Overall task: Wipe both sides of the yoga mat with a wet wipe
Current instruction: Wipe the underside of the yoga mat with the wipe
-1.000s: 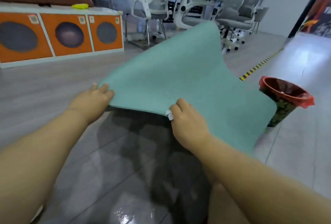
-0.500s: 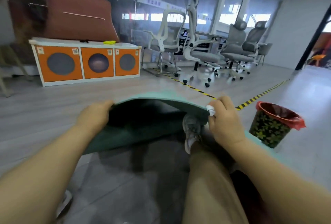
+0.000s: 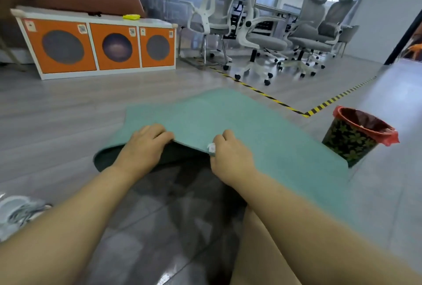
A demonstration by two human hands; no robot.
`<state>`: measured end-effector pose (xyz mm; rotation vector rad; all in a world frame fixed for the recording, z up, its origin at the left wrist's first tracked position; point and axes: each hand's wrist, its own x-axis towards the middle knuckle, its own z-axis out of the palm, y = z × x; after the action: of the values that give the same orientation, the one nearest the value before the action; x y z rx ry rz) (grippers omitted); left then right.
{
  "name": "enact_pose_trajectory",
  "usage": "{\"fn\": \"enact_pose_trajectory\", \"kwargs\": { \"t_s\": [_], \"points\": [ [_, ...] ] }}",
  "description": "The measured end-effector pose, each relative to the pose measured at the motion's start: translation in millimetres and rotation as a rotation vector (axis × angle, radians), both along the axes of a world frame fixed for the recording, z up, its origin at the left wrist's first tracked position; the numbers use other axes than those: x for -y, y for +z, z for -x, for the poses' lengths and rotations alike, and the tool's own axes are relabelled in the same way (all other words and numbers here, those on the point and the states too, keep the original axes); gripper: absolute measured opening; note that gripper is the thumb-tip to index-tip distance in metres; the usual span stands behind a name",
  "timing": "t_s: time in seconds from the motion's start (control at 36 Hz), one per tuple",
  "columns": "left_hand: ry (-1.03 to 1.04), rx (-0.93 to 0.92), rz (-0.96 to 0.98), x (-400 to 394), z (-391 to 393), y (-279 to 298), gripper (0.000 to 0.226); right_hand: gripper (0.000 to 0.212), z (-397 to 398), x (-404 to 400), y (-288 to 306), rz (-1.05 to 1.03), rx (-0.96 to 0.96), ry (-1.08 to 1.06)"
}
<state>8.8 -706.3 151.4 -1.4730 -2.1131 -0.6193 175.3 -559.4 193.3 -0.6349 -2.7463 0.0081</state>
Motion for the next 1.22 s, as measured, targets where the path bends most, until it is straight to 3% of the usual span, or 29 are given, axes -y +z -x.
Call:
{"fn": "enact_pose_trajectory", "kwargs": {
  "t_s": [0.08,0.19,0.25,0.47,0.64,0.75,0.81,0.92,1.06,1.22],
  "points": [
    [0.056,0.07,0.026,14,15,-13,0.019,0.02,15,1,-8,0.068,-0.055,0.012],
    [0.379,0.279,0.139,39,48,-41,0.057,0.017,26,-1,-10,0.165,-0.23,0.03],
    [0.489,0.361,0.217,48,63,-51,0.064,0.015,30,-1,-12,0.195,-0.268,0.034],
    [0.587,0.613,0.19,57,109,-85,0.06,0.011,43,-4,-33,0.211,-0.207,0.047],
    [0.617,0.718,0.058,68,109,-101,0.049,0.03,64,6,-40,0.142,0.131,-0.094],
    [0.565,0.778,-0.084,70,100,-91,0.057,0.043,89,27,-47,0.123,0.199,-0.058],
    [0.567,0.81,-0.156,72,97,-83,0.054,0.047,101,38,-50,0.104,0.185,-0.028],
    [0.581,0.928,-0.311,75,91,-74,0.038,0.031,119,54,-44,0.041,0.098,0.026],
    [0.618,1.079,-0.485,73,80,-66,0.022,0.025,131,56,-21,0.067,-0.128,0.065],
    [0.535,1.066,-0.634,65,76,-23,0.015,0.021,134,59,6,0.075,-0.228,0.143]
  ]
}}
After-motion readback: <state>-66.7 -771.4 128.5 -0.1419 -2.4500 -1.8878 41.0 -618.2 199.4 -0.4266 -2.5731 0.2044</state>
